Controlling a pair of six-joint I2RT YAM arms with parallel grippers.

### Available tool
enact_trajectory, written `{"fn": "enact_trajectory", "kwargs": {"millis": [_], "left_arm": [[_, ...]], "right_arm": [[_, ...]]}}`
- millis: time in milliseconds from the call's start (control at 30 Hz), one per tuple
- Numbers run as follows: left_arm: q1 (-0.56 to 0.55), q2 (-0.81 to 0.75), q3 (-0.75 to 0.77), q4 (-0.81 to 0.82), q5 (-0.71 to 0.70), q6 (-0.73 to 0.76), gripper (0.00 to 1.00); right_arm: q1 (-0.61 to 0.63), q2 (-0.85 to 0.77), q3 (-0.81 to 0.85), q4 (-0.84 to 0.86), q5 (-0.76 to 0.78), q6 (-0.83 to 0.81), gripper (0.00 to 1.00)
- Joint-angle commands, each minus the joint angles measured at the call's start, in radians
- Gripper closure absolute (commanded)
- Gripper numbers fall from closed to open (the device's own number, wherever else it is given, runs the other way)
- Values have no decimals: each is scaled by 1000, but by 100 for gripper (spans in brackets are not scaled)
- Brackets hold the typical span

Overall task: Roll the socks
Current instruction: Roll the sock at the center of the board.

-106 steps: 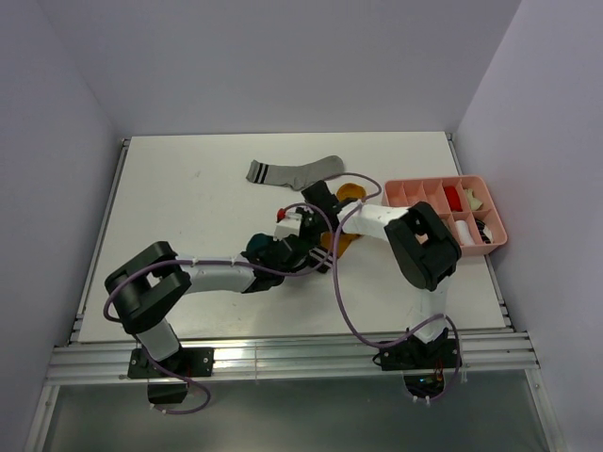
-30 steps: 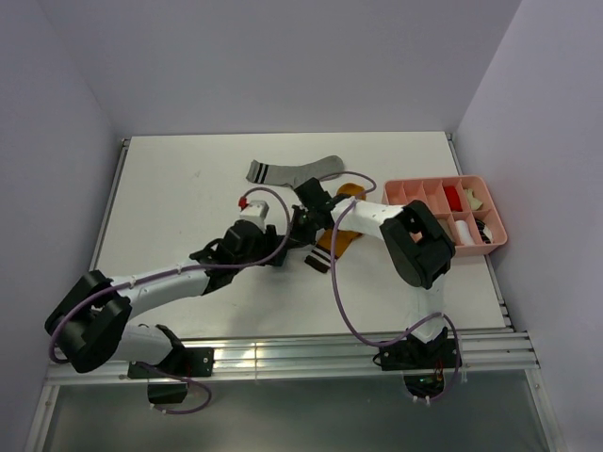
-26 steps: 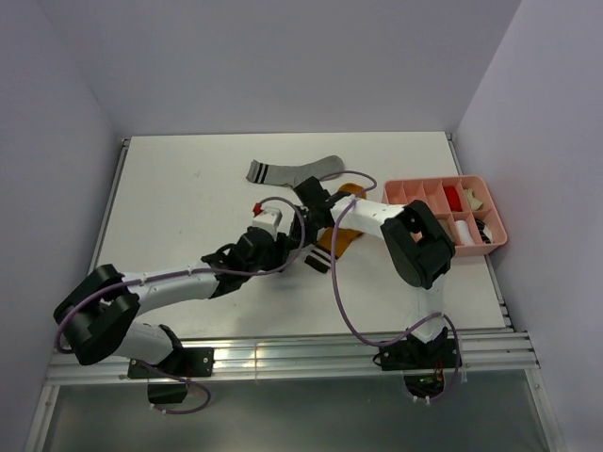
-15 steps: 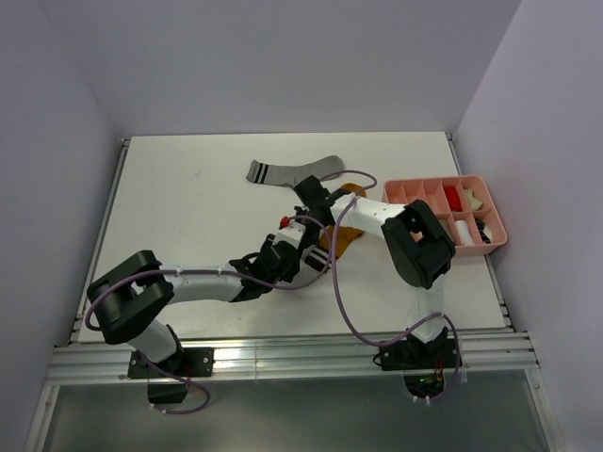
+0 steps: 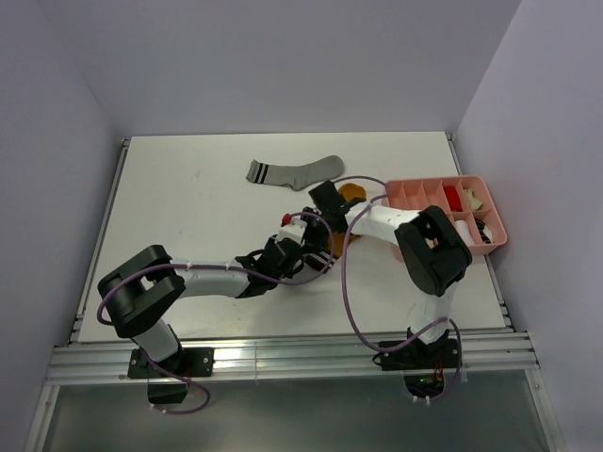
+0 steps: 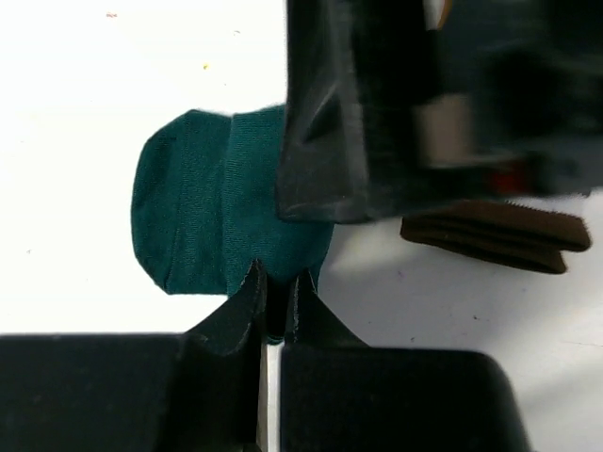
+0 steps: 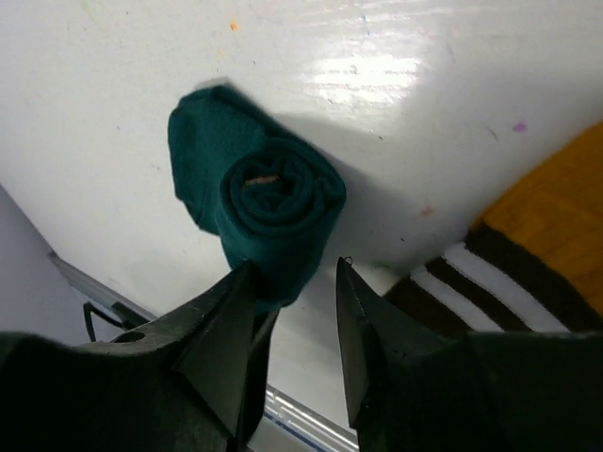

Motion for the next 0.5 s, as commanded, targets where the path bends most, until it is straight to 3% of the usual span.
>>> {"fn": "enact_trajectory", "kwargs": {"millis": [0,133,467], "left_arm": [[48,-36,-14,-27,149,-63,99],[137,-88,-31,-21,297,-100,99],[388,-84,-84,71,732,-258,99]], "right_arm": [[-21,-91,-69,113,-17,29,50],[-36,-177,-152,249,4,71,39],[-48,-230,-313,533,25,138,34]]}}
